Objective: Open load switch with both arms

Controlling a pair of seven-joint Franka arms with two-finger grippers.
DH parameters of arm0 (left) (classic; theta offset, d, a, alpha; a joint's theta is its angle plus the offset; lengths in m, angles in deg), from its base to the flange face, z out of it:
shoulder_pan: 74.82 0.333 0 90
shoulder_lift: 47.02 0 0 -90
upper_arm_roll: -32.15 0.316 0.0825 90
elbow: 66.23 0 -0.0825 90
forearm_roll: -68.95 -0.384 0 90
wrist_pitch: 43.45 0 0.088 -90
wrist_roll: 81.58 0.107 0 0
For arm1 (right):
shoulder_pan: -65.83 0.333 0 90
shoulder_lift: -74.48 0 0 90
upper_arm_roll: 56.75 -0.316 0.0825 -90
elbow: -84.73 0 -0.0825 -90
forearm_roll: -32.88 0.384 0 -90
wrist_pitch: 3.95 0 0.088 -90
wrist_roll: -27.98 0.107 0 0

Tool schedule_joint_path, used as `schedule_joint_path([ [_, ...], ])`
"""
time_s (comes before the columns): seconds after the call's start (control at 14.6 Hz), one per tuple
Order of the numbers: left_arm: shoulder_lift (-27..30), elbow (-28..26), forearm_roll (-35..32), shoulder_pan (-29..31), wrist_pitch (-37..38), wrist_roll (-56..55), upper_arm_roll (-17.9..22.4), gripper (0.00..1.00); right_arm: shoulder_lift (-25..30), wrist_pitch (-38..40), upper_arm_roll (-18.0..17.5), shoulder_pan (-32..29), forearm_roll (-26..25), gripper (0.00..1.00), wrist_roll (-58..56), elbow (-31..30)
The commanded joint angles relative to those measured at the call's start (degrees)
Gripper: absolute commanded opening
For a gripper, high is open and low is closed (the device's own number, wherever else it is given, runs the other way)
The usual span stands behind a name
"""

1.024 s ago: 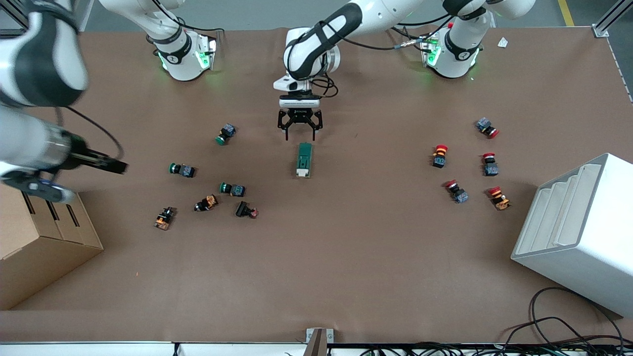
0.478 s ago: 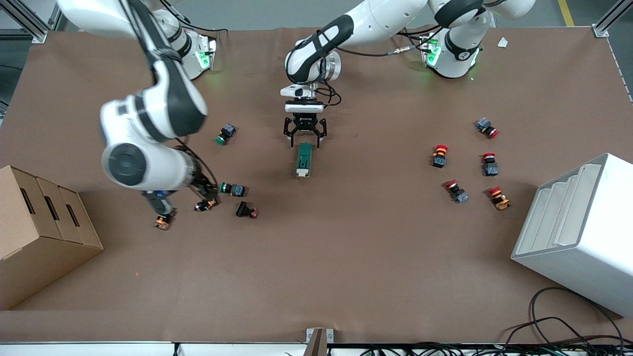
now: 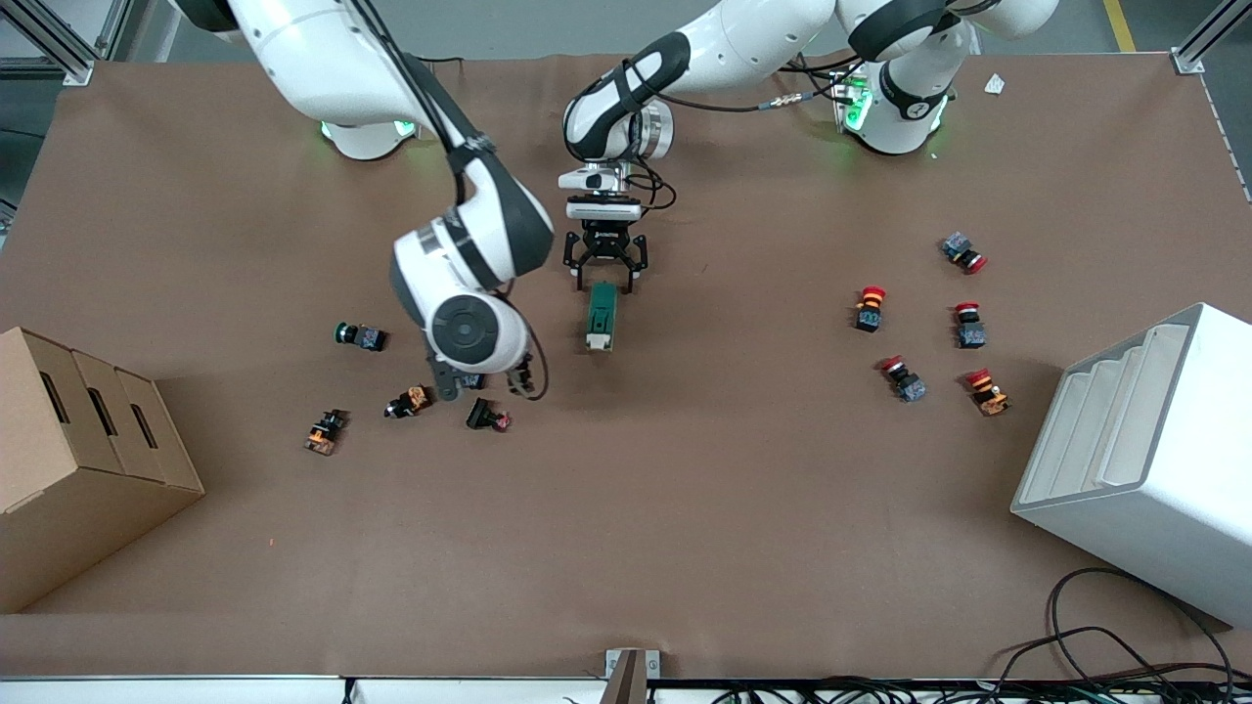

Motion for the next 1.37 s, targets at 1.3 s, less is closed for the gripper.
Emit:
schedule_joint_path([
  [1.3, -0.7, -1.3, -1.7, -1.1, 1.7, -0.8, 1.7, 1.0, -7.7, -5.3, 0.5, 8.9, 7.6, 1.0, 7.5, 1.1],
])
